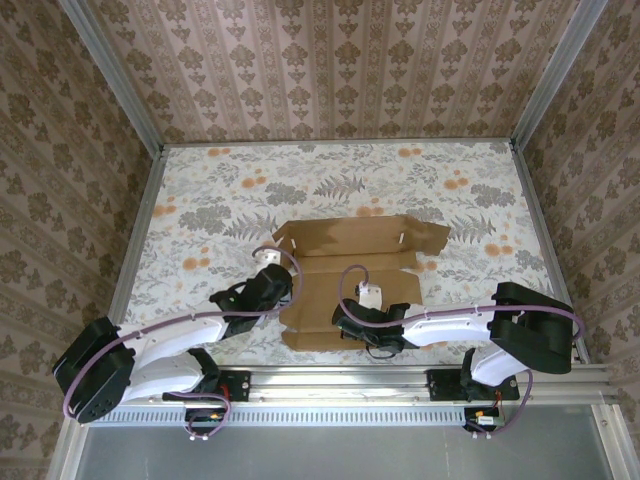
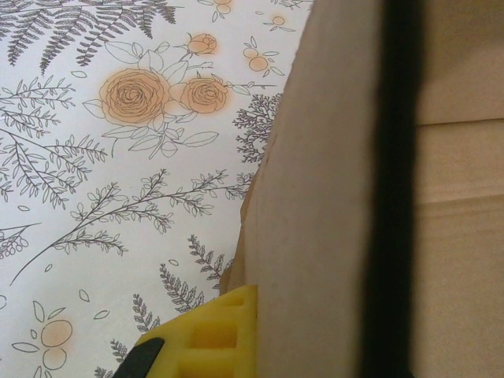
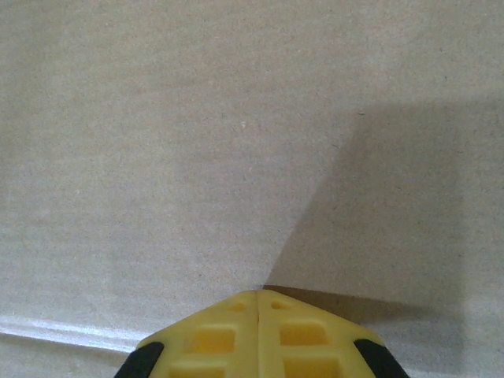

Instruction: Fold the paper box

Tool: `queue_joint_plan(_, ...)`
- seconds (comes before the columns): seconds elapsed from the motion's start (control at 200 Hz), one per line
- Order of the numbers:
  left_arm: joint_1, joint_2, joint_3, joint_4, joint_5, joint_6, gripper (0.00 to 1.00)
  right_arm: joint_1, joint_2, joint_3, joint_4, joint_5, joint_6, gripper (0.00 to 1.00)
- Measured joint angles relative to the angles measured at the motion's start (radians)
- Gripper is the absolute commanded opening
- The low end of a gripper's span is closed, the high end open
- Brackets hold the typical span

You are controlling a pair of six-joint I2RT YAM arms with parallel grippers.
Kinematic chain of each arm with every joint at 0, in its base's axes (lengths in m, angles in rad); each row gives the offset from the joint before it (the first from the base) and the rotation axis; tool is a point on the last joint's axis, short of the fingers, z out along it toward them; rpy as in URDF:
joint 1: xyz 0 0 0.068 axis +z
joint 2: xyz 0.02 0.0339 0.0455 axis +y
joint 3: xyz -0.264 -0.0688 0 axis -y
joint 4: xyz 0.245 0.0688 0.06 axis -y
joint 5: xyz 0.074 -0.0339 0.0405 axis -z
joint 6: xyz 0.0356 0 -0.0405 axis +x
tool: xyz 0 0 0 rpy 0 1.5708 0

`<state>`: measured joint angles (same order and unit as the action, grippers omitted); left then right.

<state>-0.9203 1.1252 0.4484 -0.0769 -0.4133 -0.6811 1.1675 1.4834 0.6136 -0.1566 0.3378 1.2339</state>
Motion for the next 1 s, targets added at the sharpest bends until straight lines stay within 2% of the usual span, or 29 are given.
queue_joint_plan(0.435, 0.061, 0.021, 0.089, -0.093, 0.123, 0.039, 0.0, 0.01, 0.007, 0.002, 0.001, 0.017, 0.0, 0.0)
queue_joint_plan(0.65, 0.086, 0.02, 0.101, -0.089, 0.208, 0.038, 0.0, 0.01, 0.012, 0.007, 0.0, 0.018, -0.003, 0.0)
queue_joint_plan(1.0, 0.101, 0.021, 0.085, -0.048, 0.249, 0.038, 0.0, 0.024, 0.027, 0.021, 0.0, 0.03, -0.051, 0.0)
